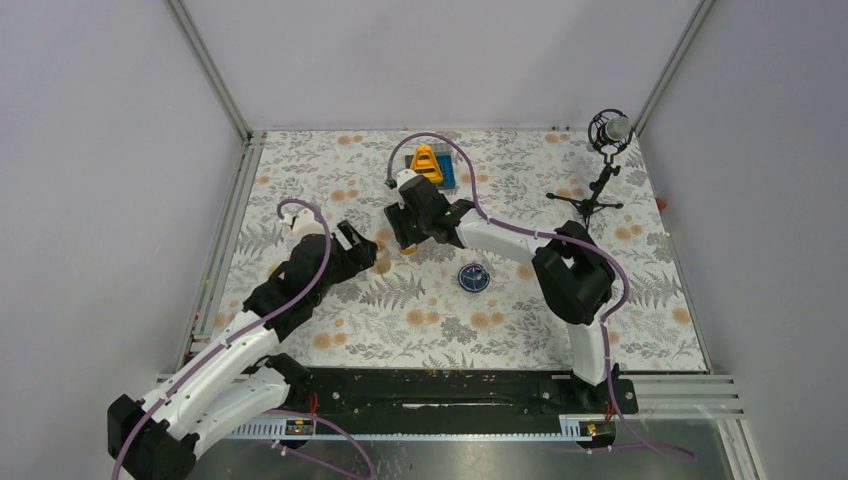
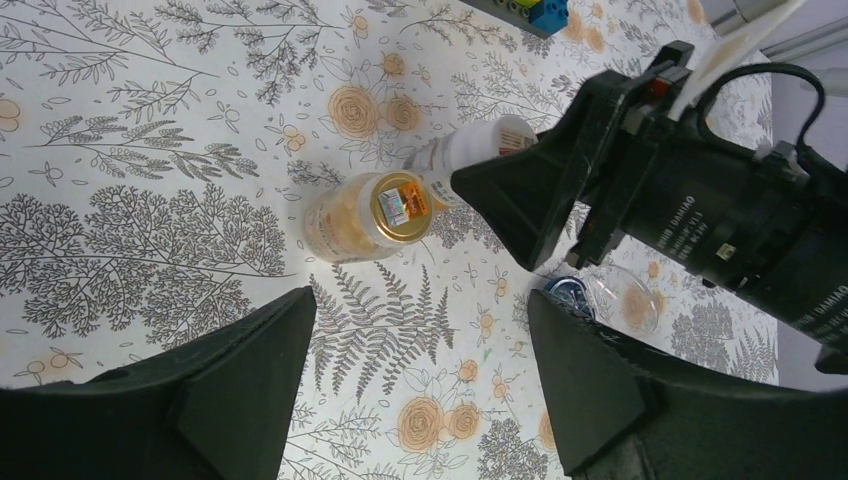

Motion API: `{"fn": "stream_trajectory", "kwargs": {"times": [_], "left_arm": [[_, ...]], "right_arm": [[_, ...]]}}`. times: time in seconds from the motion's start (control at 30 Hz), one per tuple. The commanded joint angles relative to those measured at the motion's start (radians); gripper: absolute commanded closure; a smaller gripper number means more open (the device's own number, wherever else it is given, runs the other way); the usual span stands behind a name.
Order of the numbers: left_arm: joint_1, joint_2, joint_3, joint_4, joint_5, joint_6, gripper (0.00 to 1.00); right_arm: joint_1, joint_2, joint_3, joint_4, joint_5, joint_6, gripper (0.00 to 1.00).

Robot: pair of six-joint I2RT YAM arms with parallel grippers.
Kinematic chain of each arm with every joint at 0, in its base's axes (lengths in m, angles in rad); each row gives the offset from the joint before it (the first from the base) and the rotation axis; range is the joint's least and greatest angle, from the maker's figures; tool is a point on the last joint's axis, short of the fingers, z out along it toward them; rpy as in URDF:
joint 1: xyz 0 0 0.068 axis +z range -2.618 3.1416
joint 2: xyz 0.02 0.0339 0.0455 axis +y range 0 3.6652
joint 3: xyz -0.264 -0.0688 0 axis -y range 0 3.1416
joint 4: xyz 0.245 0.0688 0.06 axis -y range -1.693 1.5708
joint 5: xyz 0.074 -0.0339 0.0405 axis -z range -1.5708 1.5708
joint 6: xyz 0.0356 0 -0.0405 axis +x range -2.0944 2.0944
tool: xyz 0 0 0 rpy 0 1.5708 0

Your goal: Sort the pills into containers

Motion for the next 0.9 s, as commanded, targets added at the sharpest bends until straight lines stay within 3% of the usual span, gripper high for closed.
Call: {"fn": "stream_trajectory", "kwargs": {"times": [0.0,0.13,0.27,0.4,0.5,0.63,0.87], "left_arm": [[0.004,-0.008,-0.011,0.080,0.044,0.068,0.21],[0.000,0.014,0.004,0.137,0.148,0.134,0.19],[-0.023,0.047,0.004,0.217,0.156,0.185,0.18],[-0.057,0.083,0.004,0.332,0.169,0.289,0.18],[-0.090,0.106,-0.022,0.505,0.276,0.434,0.25],[-0.147,0.146,-0.058,0.725,0.367,0.584,0.24],[-0.200,0.301,0.030,0.853,0.510,0.731,0.22]], "right_arm": [[0.012,0.042,0.073,0.001,0.033,-0.012,0.43],[0.010,0.007,0.050,0.004,0.085,0.021,0.52],[0.001,-0.091,0.035,-0.064,0.108,0.058,0.55],[-0.026,-0.251,0.022,-0.193,0.093,0.109,0.55],[-0.051,-0.359,0.021,-0.305,0.063,0.138,0.55],[-0.080,-0.468,0.046,-0.469,0.010,0.198,0.55],[-0.092,-0.589,0.035,-0.580,-0.097,0.278,0.55]]}}
